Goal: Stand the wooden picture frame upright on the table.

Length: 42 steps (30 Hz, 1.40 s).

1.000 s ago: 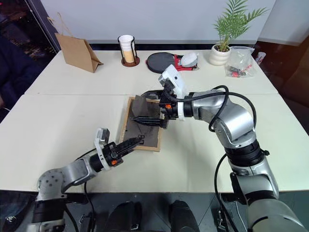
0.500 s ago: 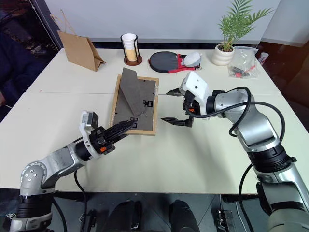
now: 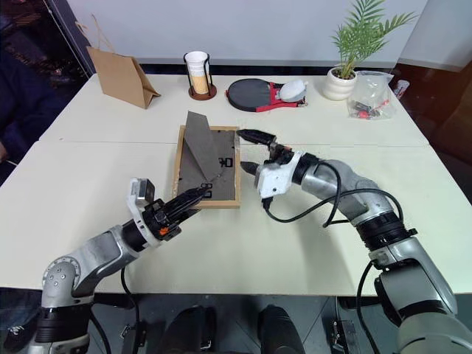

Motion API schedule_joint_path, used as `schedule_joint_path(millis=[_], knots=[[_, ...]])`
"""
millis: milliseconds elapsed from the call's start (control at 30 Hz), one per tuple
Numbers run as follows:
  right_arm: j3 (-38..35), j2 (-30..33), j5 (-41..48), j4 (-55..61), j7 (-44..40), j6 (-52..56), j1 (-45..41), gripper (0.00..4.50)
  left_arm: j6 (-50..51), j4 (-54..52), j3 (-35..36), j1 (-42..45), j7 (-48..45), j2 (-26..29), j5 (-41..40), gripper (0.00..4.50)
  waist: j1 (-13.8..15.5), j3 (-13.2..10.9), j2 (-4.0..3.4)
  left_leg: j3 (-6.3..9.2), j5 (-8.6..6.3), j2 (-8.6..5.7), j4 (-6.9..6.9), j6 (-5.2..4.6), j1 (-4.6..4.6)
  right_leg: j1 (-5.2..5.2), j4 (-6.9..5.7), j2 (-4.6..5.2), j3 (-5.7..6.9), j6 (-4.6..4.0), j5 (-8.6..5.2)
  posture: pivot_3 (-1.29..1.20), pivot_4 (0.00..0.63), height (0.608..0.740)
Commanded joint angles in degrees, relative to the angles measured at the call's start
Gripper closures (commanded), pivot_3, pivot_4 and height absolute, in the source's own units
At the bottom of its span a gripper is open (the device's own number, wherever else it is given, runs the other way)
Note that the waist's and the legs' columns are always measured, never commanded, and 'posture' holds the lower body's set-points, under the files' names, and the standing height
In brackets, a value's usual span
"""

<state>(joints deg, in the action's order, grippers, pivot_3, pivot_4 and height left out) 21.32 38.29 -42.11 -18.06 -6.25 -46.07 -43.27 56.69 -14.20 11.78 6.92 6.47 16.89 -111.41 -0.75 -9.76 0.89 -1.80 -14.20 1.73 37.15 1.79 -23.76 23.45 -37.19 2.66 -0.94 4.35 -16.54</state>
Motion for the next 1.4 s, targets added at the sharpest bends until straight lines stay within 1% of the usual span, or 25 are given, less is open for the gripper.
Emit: schedule_joint_path(millis=[33, 167, 300, 333, 400, 467, 533, 567, 667, 767, 833, 867, 967, 1000, 1033, 1067, 1100, 1133, 1167, 1200, 1233, 1267, 1300, 1367, 1400], knots=[[0.9, -1.0, -6.8, -1.8, 8.6, -4.2, -3.8, 0.07, -0.5, -3.3, 0.5, -0.4, 0.5, -1.0, -1.6, 3.41, -0.1, 0.0, 0.01, -0.01, 0.00, 0.00, 0.01, 0.01, 0.05, -0.03, -0.01, 0.00, -0.02, 0.00, 0.00, 0.00, 0.150, 0.740], [3.7, -2.7, -12.1, -6.7, 14.6, -5.9, -7.2, 0.07, -0.7, -5.1, -0.3, -2.2, 1.4, -2.2, -1.6, 3.41, 0.0, 0.0, 0.02, -0.04, 0.00, 0.01, -0.02, 0.00, 0.27, -0.22, -0.02, -0.02, -0.07, 0.00, 0.00, 0.00, 0.150, 0.740], [5.8, -3.8, -14.5, -11.5, 18.1, -7.0, -10.2, 0.07, -1.4, -6.5, -0.6, -3.3, 1.9, -2.5, -1.6, 3.41, 0.0, 0.0, 0.02, -0.04, 0.00, 0.01, -0.01, 0.00, 0.27, -0.23, -0.03, -0.01, -0.08, -0.01, 0.00, 0.00, 0.150, 0.740], [6.3, -4.0, -14.9, -12.6, 18.9, -7.2, -10.8, 0.29, -1.6, -6.8, -0.7, -3.5, 2.1, -2.5, -1.6, 3.41, 0.0, 0.0, 0.02, -0.04, 0.00, 0.01, -0.01, 0.00, 0.27, -0.24, -0.03, -0.01, -0.08, -0.01, 0.00, 0.00, 0.150, 0.740], [7.0, -4.3, -15.7, -14.2, 20.4, -7.4, -11.8, 0.89, -2.0, -7.5, -0.8, -3.9, 2.3, -2.5, -1.6, 3.41, 0.0, 0.0, 0.02, -0.04, 0.00, 0.01, -0.01, 0.00, 0.27, -0.24, -0.03, -0.01, -0.09, 0.00, 0.00, 0.00, 0.150, 0.740], [7.5, -4.3, -16.2, -15.9, 21.6, -7.6, -12.7, 1.88, -2.4, -8.2, -1.0, -4.5, 2.3, -2.3, -1.6, 3.41, 0.0, 0.0, 0.02, -0.04, 0.00, 0.01, -0.01, 0.00, 0.27, -0.24, -0.03, -0.01, -0.08, 0.00, 0.00, 0.00, 0.150, 0.740], [7.9, -4.2, -16.4, -17.2, 22.5, -7.8, -13.3, 2.99, -2.7, -8.6, -1.2, -4.9, 2.2, -2.2, -1.6, 3.41, 0.0, 0.0, 0.02, -0.04, -0.01, 0.02, -0.01, -0.01, 0.27, -0.24, -0.03, -0.02, -0.08, 0.00, 0.00, 0.00, 0.150, 0.740], [8.1, -4.0, -16.7, -17.8, 23.1, -7.9, -13.6, 3.40, -2.8, -8.9, -1.2, -5.2, 2.1, -2.1, -1.6, 3.41, 0.0, 0.0, 0.02, -0.04, -0.01, 0.01, -0.01, -0.02, 0.27, -0.24, -0.04, -0.01, -0.09, 0.00, 0.00, 0.00, 0.150, 0.740], [8.7, -3.5, -17.1, -19.1, 24.4, -8.2, -14.3, 3.44, -3.2, -9.6, -1.4, -5.9, 1.9, -1.7, -1.6, 3.41, -0.1, 0.0, 0.02, -0.04, -0.02, 0.02, -0.01, -0.03, 0.30, -0.25, -0.05, -0.02, -0.09, 0.00, 0.00, 0.00, 0.150, 0.740], [8.3, -3.3, -13.7, -19.6, 21.9, -9.8, -14.1, 3.44, -2.7, -9.6, -1.5, -5.6, 1.2, 1.0, -1.6, 3.41, -0.1, 0.0, 0.02, -0.03, -0.05, 0.03, -0.01, -0.09, 0.31, -0.26, -0.07, -0.04, -0.09, 0.00, 0.00, 0.00, 0.150, 0.740], [7.6, -3.4, -10.3, -19.8, 19.2, -10.8, -13.8, 3.44, -1.9, -9.2, -1.3, -5.5, 0.0, 3.7, -1.6, 2.34, -0.1, 0.0, 0.04, -0.03, -0.07, 0.03, -0.01, -0.13, 0.31, -0.26, -0.08, -0.04, -0.09, 0.00, 0.00, 0.00, 0.150, 0.740], [7.4, -3.4, -8.6, -19.7, 17.6, -11.2, -13.6, 3.44, -1.2, -8.9, -1.1, -5.7, -1.1, 5.6, -1.6, 1.93, -0.1, 0.0, 0.03, -0.01, -0.09, 0.04, -0.01, -0.16, 0.32, -0.28, -0.07, -0.06, -0.08, 0.00, 0.01, 0.00, 0.150, 0.740], [6.9, -3.4, -3.3, -19.9, 11.9, -12.0, -13.2, 3.44, 2.0, -7.3, 0.3, -6.4, -6.1, 13.8, -1.6, 0.43, -0.3, 0.0, 0.03, -0.02, -0.15, 0.06, -0.01, -0.27, 0.33, -0.28, -0.10, -0.06, -0.09, 0.00, 0.00, 0.00, 0.150, 0.740], [6.7, -3.4, -1.3, -20.1, 9.9, -12.2, -13.0, 3.44, 3.5, -6.9, 0.9, -6.4, -8.0, 17.4, -1.4, 0.06, -0.4, 0.0, 0.04, -0.02, -0.15, 0.07, -0.03, -0.27, 0.34, -0.28, -0.10, -0.05, -0.08, 0.00, 0.00, 0.00, 0.150, 0.740], [6.5, -3.4, 0.6, -20.2, 8.1, -12.3, -12.9, 3.44, 4.7, -6.7, 1.6, -6.3, -10.3, 20.4, -0.2, 0.06, -0.4, 0.0, 0.06, -0.02, -0.16, 0.07, -0.03, -0.27, 0.35, -0.28, -0.11, -0.05, -0.08, 0.00, 0.00, 0.00, 0.150, 0.740], [6.6, -3.3, 4.0, -20.7, 4.6, -12.6, -12.7, 3.44, 6.4, -6.6, 2.8, -6.0, -14.6, 23.9, 2.5, 0.06, -0.4, 0.0, 0.06, 0.00, -0.16, 0.10, -0.03, -0.28, 0.35, -0.27, -0.12, -0.06, -0.07, 0.00, 0.00, 0.00, 0.150, 0.740], [6.7, -3.6, 10.5, -20.9, -1.5, -11.7, -12.0, 3.44, 6.9, -7.5, 3.9, -5.9, -21.4, 28.0, 8.8, 0.06, -0.4, 0.0, 0.06, 0.01, -0.16, 0.10, -0.04, -0.28, 0.37, -0.27, -0.14, -0.08, -0.06, 0.00, 0.00, 0.00, 0.150, 0.740], [6.7, -4.0, 16.7, -20.9, -7.4, -10.3, -11.3, 3.44, 6.9, -7.6, 4.7, -5.7, -26.9, 30.9, 13.5, 0.06, -0.4, 0.0, 0.06, 0.02, -0.16, 0.09, -0.05, -0.28, 0.38, -0.27, -0.15, -0.13, -0.03, -0.01, 0.00, 0.00, 0.150, 0.740], [6.5, -4.5, 26.2, -18.9, -16.8, -5.2, -9.6, 3.44, 6.5, -6.9, 5.3, -5.3, -32.1, 33.9, 17.7, 0.06, -0.4, 0.0, 0.04, 0.02, -0.16, 0.10, -0.06, -0.28, 0.38, -0.29, -0.14, -0.13, 0.00, -0.02, -0.01, 0.00, 0.150, 0.740], [6.0, -4.9, 36.1, -15.4, -26.7, 2.1, -7.7, 3.44, 4.2, -6.7, 5.1, -5.0, -38.2, 37.2, 23.8, 0.06, -0.4, 0.0, 0.04, 0.00, -0.16, 0.09, -0.06, -0.28, 0.39, -0.30, -0.14, -0.12, 0.00, -0.03, -0.01, 0.00, 0.150, 0.740], [5.3, -5.0, 45.3, -11.0, -35.8, 10.9, -5.9, 3.44, 2.9, -5.5, 5.0, -4.1, -42.5, 39.4, 27.4, 0.06, -0.3, 0.0, 0.04, 0.01, -0.16, 0.10, -0.06, -0.29, 0.40, -0.34, -0.13, -0.11, 0.02, -0.03, -0.01, 0.00, 0.150, 0.740], [4.3, -4.3, 57.5, -3.7, -45.0, 26.2, -3.8, 3.44, 0.9, -4.3, 4.3, -3.0, -46.8, 41.5, 31.7, 0.06, 0.0, 0.0, 0.03, 0.03, -0.17, 0.10, -0.06, -0.31, 0.40, -0.36, -0.12, -0.08, 0.05, -0.03, -0.01, 0.00, 0.150, 0.740], [3.1, -3.5, 66.7, 2.0, -51.4, 38.5, -2.7, 3.44, -1.1, -3.3, 3.3, -2.0, -50.4, 42.8, 35.6, 0.06, 0.0, -0.1, -0.01, 0.05, -0.18, 0.11, -0.06, -0.32, 0.38, -0.37, -0.12, -0.04, 0.08, -0.02, -0.01, 0.00, 0.150, 0.740], [0.6, -2.3, 77.6, 8.0, -59.2, 55.5, -2.3, 3.44, -3.3, -0.8, 1.6, 0.5, -54.7, 43.4, 40.5, 0.06, 0.0, -0.1, -0.15, 0.07, -0.20, 0.11, -0.08, -0.35, 0.37, -0.36, -0.10, 0.16, 0.13, -0.02, -0.01, 0.00, 0.150, 0.740], [0.2, -1.9, 79.8, 8.2, -62.3, 61.6, -2.9, 3.44, -4.0, 0.8, 1.0, 2.3, -56.1, 43.2, 42.2, 0.06, 0.0, -0.2, -0.16, 0.07, -0.21, 0.11, -0.10, -0.37, 0.37, -0.35, -0.09, 0.22, 0.16, -0.04, -0.01, 0.00, 0.150, 0.740]])
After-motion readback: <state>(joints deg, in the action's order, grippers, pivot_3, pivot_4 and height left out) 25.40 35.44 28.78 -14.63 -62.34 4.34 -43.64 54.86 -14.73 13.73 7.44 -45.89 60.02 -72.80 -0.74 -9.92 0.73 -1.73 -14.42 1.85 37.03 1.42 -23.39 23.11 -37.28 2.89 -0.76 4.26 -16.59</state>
